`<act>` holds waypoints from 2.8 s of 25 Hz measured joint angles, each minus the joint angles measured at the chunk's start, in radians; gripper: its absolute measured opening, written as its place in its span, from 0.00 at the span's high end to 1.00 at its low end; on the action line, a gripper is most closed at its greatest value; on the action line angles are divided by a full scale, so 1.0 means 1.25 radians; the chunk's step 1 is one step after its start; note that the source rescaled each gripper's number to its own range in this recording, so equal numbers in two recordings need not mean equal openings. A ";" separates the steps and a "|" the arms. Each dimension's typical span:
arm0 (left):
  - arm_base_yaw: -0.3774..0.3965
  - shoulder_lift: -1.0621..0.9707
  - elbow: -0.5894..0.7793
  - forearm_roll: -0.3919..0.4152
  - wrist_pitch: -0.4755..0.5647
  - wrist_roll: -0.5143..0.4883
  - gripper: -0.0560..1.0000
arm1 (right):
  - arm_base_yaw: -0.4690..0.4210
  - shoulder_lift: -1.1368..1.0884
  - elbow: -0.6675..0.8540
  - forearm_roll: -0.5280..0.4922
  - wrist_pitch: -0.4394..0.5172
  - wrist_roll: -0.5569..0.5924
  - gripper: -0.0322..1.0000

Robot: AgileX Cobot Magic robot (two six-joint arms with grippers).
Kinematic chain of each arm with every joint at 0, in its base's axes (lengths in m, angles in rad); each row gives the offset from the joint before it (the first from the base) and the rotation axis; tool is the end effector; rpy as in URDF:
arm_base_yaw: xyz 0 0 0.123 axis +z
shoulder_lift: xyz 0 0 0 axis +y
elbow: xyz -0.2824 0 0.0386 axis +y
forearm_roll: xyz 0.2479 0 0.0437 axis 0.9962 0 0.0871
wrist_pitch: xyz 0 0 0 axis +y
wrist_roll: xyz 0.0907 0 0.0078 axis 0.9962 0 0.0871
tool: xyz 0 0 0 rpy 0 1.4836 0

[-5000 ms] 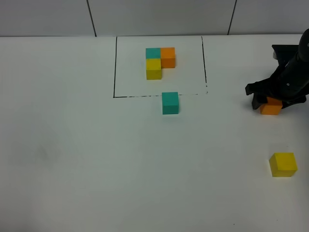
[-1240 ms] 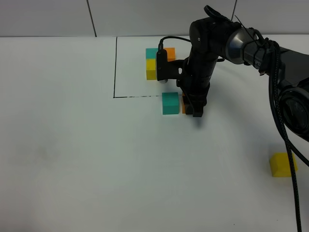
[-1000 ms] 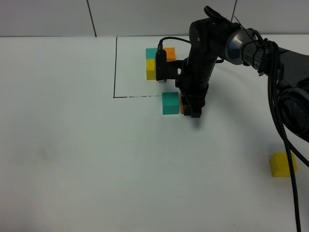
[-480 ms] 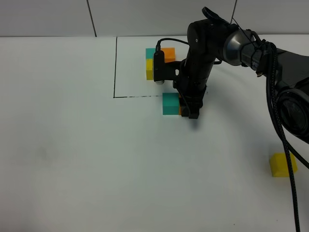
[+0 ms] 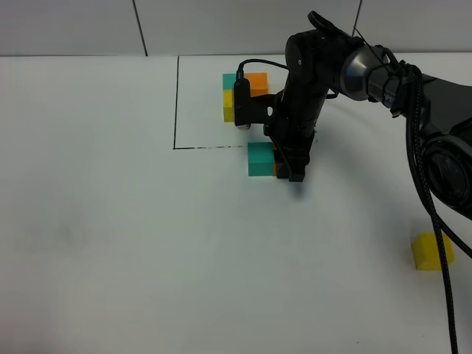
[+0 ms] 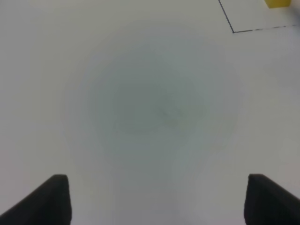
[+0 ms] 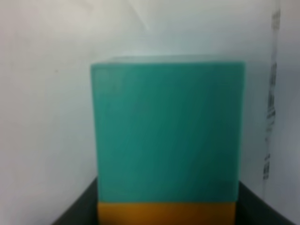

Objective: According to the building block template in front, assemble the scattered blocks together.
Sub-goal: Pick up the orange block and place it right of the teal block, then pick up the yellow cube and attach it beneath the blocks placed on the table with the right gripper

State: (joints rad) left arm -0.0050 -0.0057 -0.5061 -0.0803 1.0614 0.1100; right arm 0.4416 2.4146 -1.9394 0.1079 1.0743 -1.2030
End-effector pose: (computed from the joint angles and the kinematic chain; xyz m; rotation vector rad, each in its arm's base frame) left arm -0.0066 -0.0063 0.2790 0.1210 2.0271 -0.0298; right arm 0.4366 0.2159 0.1172 -2.1530 2.0946 0.0757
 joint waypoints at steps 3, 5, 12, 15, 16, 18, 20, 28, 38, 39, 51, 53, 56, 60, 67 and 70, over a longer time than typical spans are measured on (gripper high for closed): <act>0.000 0.000 0.000 0.000 0.000 0.000 0.17 | 0.000 0.000 0.000 -0.001 0.002 -0.004 0.96; 0.000 0.000 0.000 0.000 0.000 0.000 0.17 | 0.000 0.000 0.000 -0.001 0.002 -0.008 0.96; 0.000 0.000 0.000 0.000 0.000 0.000 0.17 | 0.000 0.000 0.000 0.000 0.015 -0.024 0.96; 0.000 0.000 0.000 0.000 0.000 0.000 0.17 | 0.000 0.000 0.000 0.000 0.015 -0.025 0.96; 0.000 0.000 0.000 0.000 0.000 0.000 0.17 | 0.000 0.000 0.000 0.000 0.015 -0.025 0.96; 0.000 0.000 0.000 0.000 0.000 0.000 0.17 | 0.000 0.000 0.000 0.001 0.015 -0.025 0.96; 0.000 0.000 0.000 0.000 0.000 0.000 0.17 | 0.000 0.000 0.000 0.002 0.015 -0.025 0.96; 0.000 0.000 0.000 0.000 0.000 0.000 0.17 | 0.000 0.001 0.000 0.011 0.017 -0.017 0.88; 0.000 0.000 0.000 0.000 0.000 0.000 0.17 | -0.014 -0.069 0.008 -0.026 0.086 0.247 0.02; 0.000 0.000 0.000 0.000 0.000 0.000 0.17 | -0.024 -0.084 0.013 -0.024 0.097 0.294 0.01; 0.000 0.000 0.000 0.000 0.000 0.000 0.17 | -0.183 -0.476 0.627 0.017 -0.230 0.748 0.00; 0.000 0.000 0.000 0.000 0.000 0.000 0.17 | -0.198 -0.562 0.738 0.006 -0.273 0.819 0.00; 0.000 0.000 0.000 0.000 0.000 0.000 0.17 | -0.213 -0.668 0.858 -0.002 -0.290 0.889 0.00; 0.000 0.000 0.000 0.000 0.000 0.000 0.17 | -0.241 -0.740 0.959 -0.003 -0.305 0.943 0.00; 0.000 0.000 0.000 0.000 0.000 0.000 0.17 | -0.279 -0.727 0.988 -0.002 -0.351 0.954 0.00; 0.000 0.000 0.000 0.000 0.000 0.000 0.17 | -0.281 -0.714 0.992 -0.002 -0.377 0.938 0.01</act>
State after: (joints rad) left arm -0.0050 -0.0057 -0.5061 -0.0803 1.0614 0.1100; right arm 0.0902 1.5225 -0.6997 0.1056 0.6025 -0.0305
